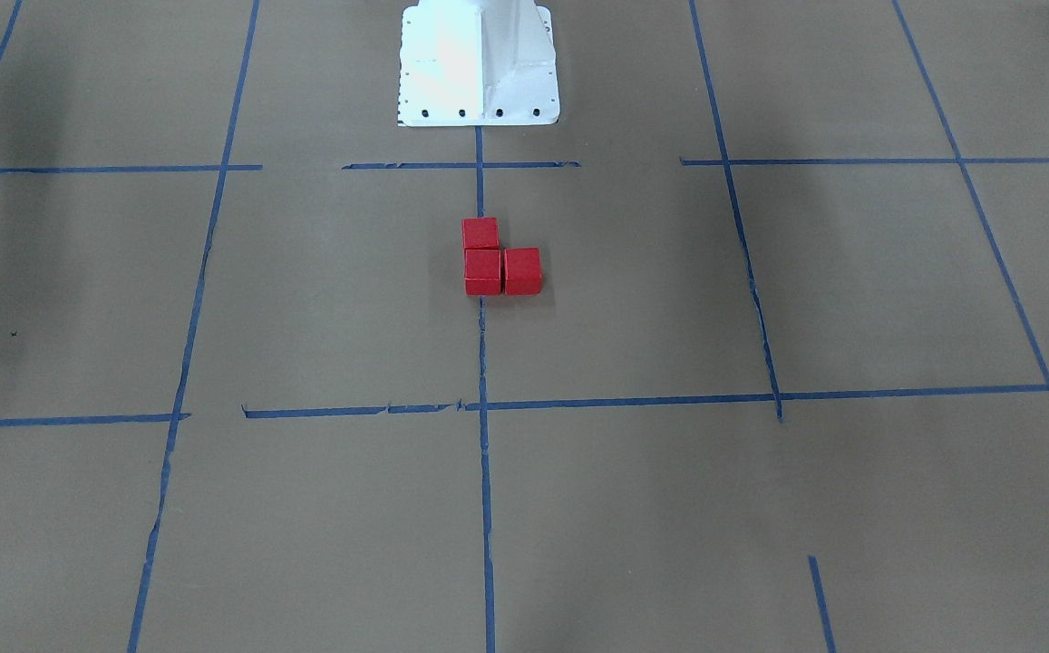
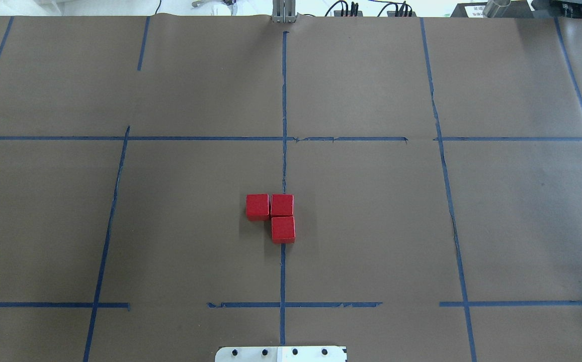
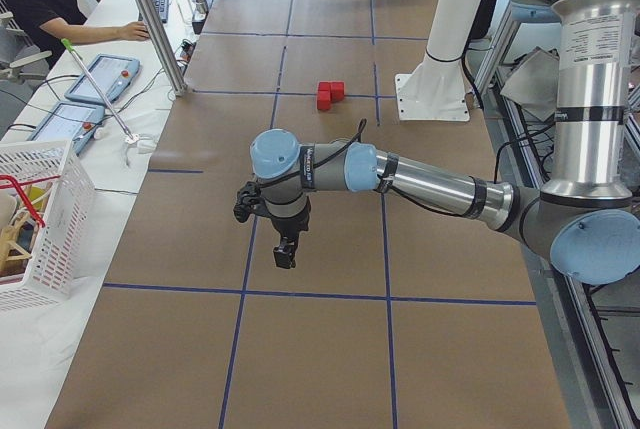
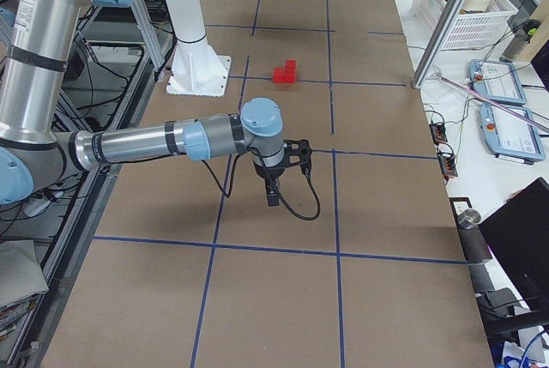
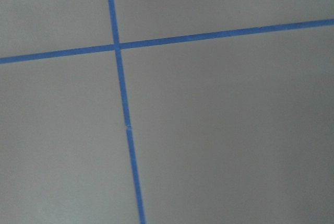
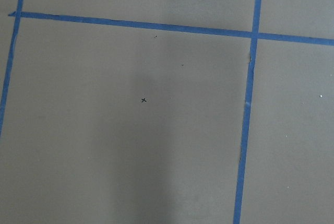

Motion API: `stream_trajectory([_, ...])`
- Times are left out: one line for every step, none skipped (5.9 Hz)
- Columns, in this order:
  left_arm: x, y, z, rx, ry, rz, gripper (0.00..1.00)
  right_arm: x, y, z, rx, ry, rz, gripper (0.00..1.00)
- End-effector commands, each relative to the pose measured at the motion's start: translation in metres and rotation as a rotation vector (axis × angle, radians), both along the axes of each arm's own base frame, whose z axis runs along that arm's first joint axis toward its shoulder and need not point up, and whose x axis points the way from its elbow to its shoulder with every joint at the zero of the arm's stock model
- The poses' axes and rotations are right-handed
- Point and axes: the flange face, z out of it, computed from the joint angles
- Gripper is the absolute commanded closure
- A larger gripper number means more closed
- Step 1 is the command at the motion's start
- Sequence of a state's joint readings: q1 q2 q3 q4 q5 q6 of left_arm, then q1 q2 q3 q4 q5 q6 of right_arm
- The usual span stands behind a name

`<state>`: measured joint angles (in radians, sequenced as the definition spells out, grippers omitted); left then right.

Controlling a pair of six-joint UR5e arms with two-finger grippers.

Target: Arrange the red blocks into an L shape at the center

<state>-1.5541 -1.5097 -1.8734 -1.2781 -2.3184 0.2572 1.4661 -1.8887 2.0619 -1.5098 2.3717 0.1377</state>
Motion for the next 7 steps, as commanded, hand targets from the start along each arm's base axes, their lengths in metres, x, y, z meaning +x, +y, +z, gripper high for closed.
stream_trajectory([-0.003,0.004,0.015,-0.004,0.002,0.012,0.00,0.001,0.001,0.000,0.000,-0.001,0.002,0.00])
stream_trajectory([-0.003,0.003,0.026,-0.004,0.002,0.015,0.00,0.001,0.001,0.003,-0.005,-0.001,0.002,0.00])
stream_trajectory([-0.002,0.000,0.032,0.008,0.014,0.013,0.00,0.001,0.002,0.003,-0.005,0.000,0.001,0.00])
stream_trajectory([0.000,-0.001,0.032,-0.001,0.051,0.004,0.00,0.001,0.001,0.004,-0.007,0.000,0.000,0.00])
stream_trajectory([0.001,-0.003,0.021,0.019,0.052,0.005,0.00,0.001,0.001,0.006,-0.010,0.000,0.000,0.00])
stream_trajectory([0.002,-0.009,0.020,0.020,0.052,0.006,0.00,0.001,0.004,0.011,-0.017,0.002,0.000,0.00])
stream_trajectory([0.000,-0.002,0.026,0.014,0.054,0.008,0.00,0.001,0.004,0.017,-0.014,0.005,-0.016,0.00])
